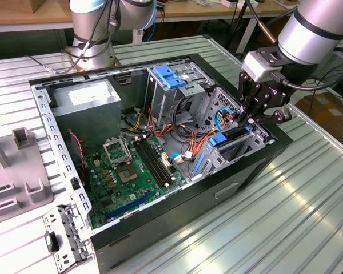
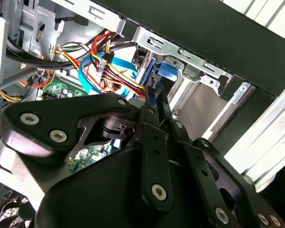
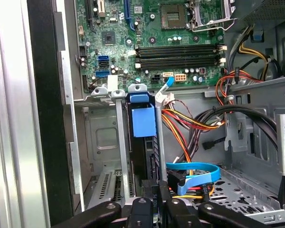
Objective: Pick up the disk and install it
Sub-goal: 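Insert the first disk wire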
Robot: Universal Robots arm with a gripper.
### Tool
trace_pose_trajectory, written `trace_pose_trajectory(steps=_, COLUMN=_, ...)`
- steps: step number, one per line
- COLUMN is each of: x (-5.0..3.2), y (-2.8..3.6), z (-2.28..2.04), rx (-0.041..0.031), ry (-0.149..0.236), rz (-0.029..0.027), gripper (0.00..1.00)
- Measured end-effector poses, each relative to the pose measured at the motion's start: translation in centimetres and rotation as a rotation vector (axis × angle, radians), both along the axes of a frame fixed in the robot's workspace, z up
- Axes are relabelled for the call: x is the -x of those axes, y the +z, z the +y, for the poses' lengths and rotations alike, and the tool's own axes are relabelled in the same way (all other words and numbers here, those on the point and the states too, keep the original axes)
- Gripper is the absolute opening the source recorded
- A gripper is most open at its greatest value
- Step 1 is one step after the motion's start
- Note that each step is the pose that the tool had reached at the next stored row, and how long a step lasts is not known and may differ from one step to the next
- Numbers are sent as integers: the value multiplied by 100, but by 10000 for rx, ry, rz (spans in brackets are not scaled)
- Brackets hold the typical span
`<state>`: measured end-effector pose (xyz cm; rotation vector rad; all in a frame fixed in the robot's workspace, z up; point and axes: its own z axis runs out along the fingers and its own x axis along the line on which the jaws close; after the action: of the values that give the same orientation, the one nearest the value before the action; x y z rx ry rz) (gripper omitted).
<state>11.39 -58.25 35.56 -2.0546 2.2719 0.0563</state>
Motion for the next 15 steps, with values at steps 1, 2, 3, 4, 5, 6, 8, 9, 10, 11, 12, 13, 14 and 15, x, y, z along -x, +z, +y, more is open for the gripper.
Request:
trace_pose_trajectory(steps=1, x=8, y=0, z=0, rx=-3, ry=-7, rz=0, gripper=17)
trace_pose_trajectory(steps=2, x=16, y=-1, z=0, rx=-6, ry=-18, rz=0, gripper=17)
trace_pose_trajectory(steps=3, x=24, y=-2, z=0, rx=-6, ry=-39, rz=0, gripper=17)
trace_pose_trajectory(steps=4, x=31, y=-3, z=0, rx=-6, ry=-52, rz=0, gripper=17)
trace_pose_trajectory(steps=5, x=41, y=-6, z=0, rx=-8, ry=-68, rz=0, gripper=17)
trace_pose_trajectory(steps=6, x=48, y=-10, z=0, rx=-8, ry=-72, rz=0, gripper=17)
trace_pose_trajectory(steps=8, x=56, y=-22, z=16, rx=-6, ry=-74, rz=0, gripper=17)
trace_pose_trajectory(steps=9, x=56, y=-26, z=24, rx=-7, ry=-74, rz=0, gripper=17)
trace_pose_trajectory(steps=10, x=57, y=-30, z=36, rx=-7, ry=-70, rz=0, gripper=17)
trace_pose_trajectory(steps=11, x=57, y=-33, z=43, rx=-7, ry=-22, rz=1, gripper=17)
trace_pose_trajectory(steps=12, x=56, y=-42, z=48, rx=-10, ry=239, rz=0, gripper=17)
trace_pose_trajectory(steps=13, x=53, y=-45, z=49, rx=-8, ry=369, rz=0, gripper=17)
trace_pose_trajectory(steps=14, x=49, y=-48, z=49, rx=-7, ry=426, rz=-1, gripper=17)
trace_pose_trajectory(steps=15, x=41, y=-54, z=49, rx=-7, ry=430, rz=0, gripper=17)
